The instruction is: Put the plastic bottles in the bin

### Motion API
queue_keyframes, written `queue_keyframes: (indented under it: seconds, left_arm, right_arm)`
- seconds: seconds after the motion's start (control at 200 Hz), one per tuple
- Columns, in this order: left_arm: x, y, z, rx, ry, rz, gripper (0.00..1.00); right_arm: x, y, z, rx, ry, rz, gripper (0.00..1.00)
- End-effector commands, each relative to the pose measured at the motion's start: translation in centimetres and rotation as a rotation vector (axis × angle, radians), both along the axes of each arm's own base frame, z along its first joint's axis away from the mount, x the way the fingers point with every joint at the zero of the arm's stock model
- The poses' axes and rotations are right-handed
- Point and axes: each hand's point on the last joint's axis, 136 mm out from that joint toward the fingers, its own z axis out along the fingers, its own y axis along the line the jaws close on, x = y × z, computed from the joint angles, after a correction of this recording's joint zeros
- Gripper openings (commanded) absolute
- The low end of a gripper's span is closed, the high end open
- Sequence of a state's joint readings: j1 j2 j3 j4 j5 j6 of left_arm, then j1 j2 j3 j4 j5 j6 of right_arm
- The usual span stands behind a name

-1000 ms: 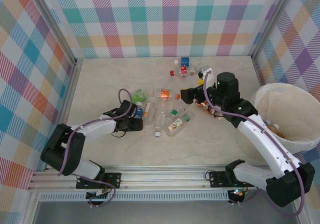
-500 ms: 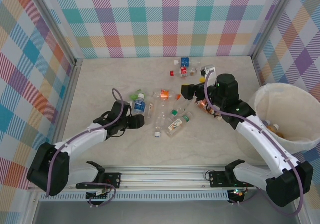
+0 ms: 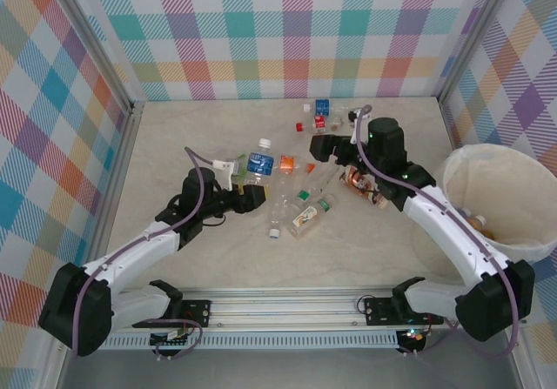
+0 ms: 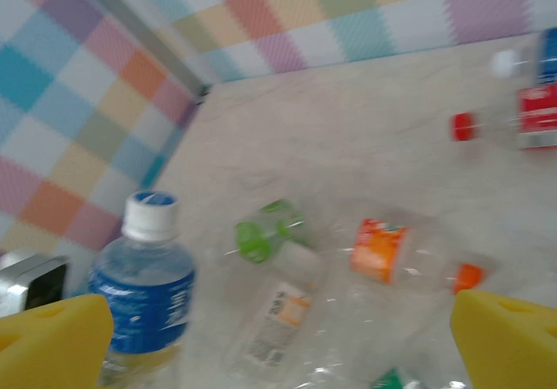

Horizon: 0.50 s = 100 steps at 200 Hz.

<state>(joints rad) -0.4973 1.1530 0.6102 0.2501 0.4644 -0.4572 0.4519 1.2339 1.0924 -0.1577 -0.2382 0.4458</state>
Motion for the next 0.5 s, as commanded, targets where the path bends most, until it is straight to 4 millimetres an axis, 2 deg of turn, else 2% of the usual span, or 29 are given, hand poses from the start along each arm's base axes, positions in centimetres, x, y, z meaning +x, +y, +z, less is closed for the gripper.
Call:
queue_keyframes:
  seconds: [0.0, 0.095, 0.225, 0.365, 0.495]
  left_arm:
    - [0.2, -2.8, 5.5, -0.168, -0.102, -0.111, 0.51]
    - [0.5, -3.7, 7.1, -0.236, -0.112, -0.145, 0.51]
    - [0.3, -4.9, 8.7, -0.296, -0.125, -0.203, 0.51]
    - [-0.2, -6.0, 9.1, -0.308, -0.111, -0.245, 0.50]
    - [-0.6, -6.5, 8.9, -0.319, -0.079, -0.269, 0.50]
  right_arm:
    - [-3.2, 4.4, 3.4, 0.203, 0.018, 0.306, 0.99]
    - [-3.7, 5.7, 3.7, 0.255, 0.023, 0.373, 1.00]
    - [-3.5, 6.5, 2.6, 0.225, 0.029, 0.369, 1.00]
    - [-3.1, 7.5, 1.8, 0.215, 0.058, 0.381, 1.00]
    - [-3.2, 8.6, 1.9, 0.239, 0.063, 0.423, 1.00]
